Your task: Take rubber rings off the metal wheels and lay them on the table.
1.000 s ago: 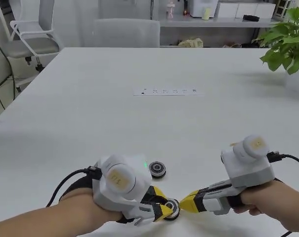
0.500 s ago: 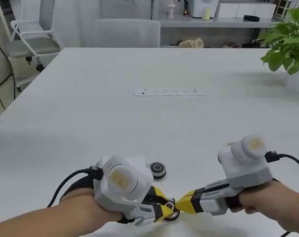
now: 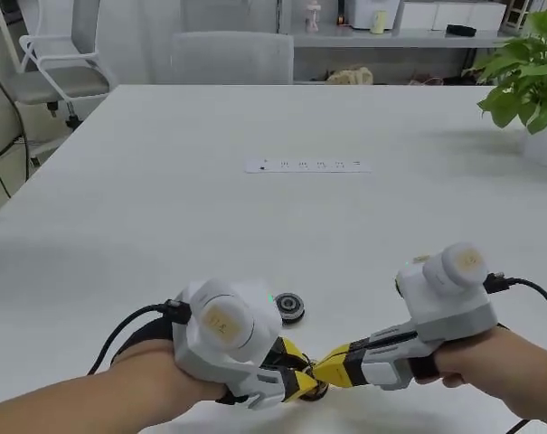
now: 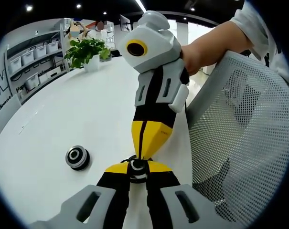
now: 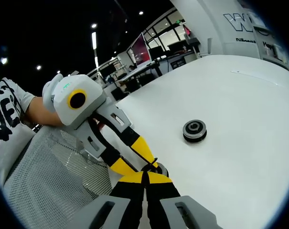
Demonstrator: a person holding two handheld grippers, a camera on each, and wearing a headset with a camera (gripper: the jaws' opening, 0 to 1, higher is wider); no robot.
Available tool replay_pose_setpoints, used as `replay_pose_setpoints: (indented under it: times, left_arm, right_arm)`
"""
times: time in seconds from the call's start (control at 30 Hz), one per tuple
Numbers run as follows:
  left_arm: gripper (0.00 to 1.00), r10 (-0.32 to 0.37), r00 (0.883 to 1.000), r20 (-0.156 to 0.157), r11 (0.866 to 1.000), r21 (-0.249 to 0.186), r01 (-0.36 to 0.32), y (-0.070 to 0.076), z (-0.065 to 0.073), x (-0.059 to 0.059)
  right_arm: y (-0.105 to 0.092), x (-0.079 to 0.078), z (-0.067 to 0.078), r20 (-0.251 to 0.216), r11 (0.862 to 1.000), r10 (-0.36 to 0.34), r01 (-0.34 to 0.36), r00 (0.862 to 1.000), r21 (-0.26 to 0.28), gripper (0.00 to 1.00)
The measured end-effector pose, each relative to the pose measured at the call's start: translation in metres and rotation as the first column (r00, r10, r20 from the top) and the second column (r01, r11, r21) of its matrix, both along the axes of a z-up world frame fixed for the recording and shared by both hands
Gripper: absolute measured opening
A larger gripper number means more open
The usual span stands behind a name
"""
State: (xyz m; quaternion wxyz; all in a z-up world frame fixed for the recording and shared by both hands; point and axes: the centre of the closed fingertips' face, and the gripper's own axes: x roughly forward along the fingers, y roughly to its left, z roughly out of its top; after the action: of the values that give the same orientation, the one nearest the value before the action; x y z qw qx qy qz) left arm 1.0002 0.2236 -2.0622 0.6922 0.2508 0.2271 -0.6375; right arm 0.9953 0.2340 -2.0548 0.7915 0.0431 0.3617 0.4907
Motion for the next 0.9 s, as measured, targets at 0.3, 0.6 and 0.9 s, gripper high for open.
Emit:
replay_pose_setpoints:
  times: [0.3,0.6,0.9]
  left_arm:
    - [0.07,0.009,1.000,-0.009,1.000,-0.005,-0.009,0.000,0.000,0.000]
    - [0.08,-0.005,1.000,-0.024,1.000,-0.011,0.005,-0.002,0.001,0.000]
    - [0.08,-0.020,1.000,-0.020,1.000,-0.009,0.020,-0.003,0.001,-0.001]
  right_arm:
    - [-0.007,0.004,-0.004,0.018,1.000,-0.010,0.011,1.000,-0.015,0.00]
    - [-0.009,0.004,-0.004,0.046,1.000,0.002,-0.001,0.999,-0.028,0.00]
    - [-0.011,0.005,-0.003,0.059,0.999,0.005,-0.003,0.998,-0.034,0.00]
